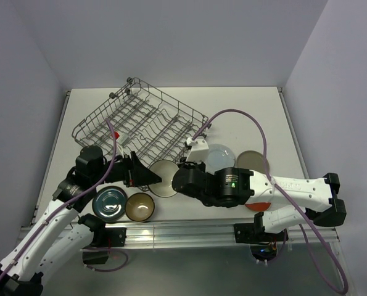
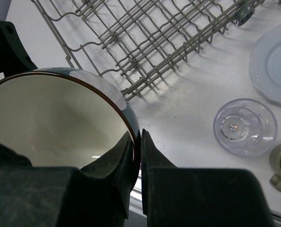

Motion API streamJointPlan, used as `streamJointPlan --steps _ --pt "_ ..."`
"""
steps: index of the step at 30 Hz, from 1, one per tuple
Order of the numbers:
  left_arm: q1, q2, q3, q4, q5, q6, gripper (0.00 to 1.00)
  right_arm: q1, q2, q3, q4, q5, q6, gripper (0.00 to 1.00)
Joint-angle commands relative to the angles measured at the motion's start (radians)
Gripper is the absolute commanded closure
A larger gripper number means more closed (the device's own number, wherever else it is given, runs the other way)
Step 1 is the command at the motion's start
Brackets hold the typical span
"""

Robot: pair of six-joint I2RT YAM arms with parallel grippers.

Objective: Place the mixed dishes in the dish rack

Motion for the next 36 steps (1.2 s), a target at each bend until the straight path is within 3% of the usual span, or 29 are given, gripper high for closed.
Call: streamJointPlan --steps 1,10,19,22,25,26,27,28,33,36 --pt "-0.012 -0.007 -0.021 0.155 0.076 -0.073 0.02 -0.019 -0.040 -0.013 0.132 0.048 -0.030 1.00" --pt "-0.023 -0.033 -0.039 0.252 0.108 -0.158 0.10 -0.048 -0.056 -0.062 0.181 0.016 -0.051 1.00" --pt "-0.035 -0.021 -0.039 0.263 0.099 -0.164 0.36 -0.056 -0.045 -0.044 0.215 -0.015 -0.089 1.00" --pt "-0.037 -0.014 -0.038 0.263 0.090 -0.159 0.48 -0.057 -0.043 -0.036 0.221 -0.026 -0.105 1.00" --pt "-0.038 -0.010 -0.033 0.263 0.081 -0.156 0.67 -0.056 -0.046 -0.035 0.221 -0.030 -0.112 1.00" --pt "-0.038 -0.010 -0.030 0.260 0.075 -0.156 0.78 -0.057 -0.051 -0.036 0.221 -0.032 -0.114 1.00" --pt "-0.038 -0.010 -0.028 0.260 0.075 -0.155 0.85 -0.057 -0.054 -0.038 0.220 -0.032 -0.116 0.98" --pt "-0.038 -0.009 -0.022 0.257 0.075 -0.150 1.00 -0.059 -0.065 -0.042 0.221 -0.033 -0.119 0.94" --pt "-0.038 -0.007 -0.019 0.278 0.087 -0.152 1.00 -0.068 -0.103 -0.061 0.224 -0.053 -0.137 0.83" --pt "-0.038 -0.004 -0.021 0.280 0.092 -0.147 1.00 -0.080 -0.128 -0.075 0.223 -0.072 -0.146 0.65"
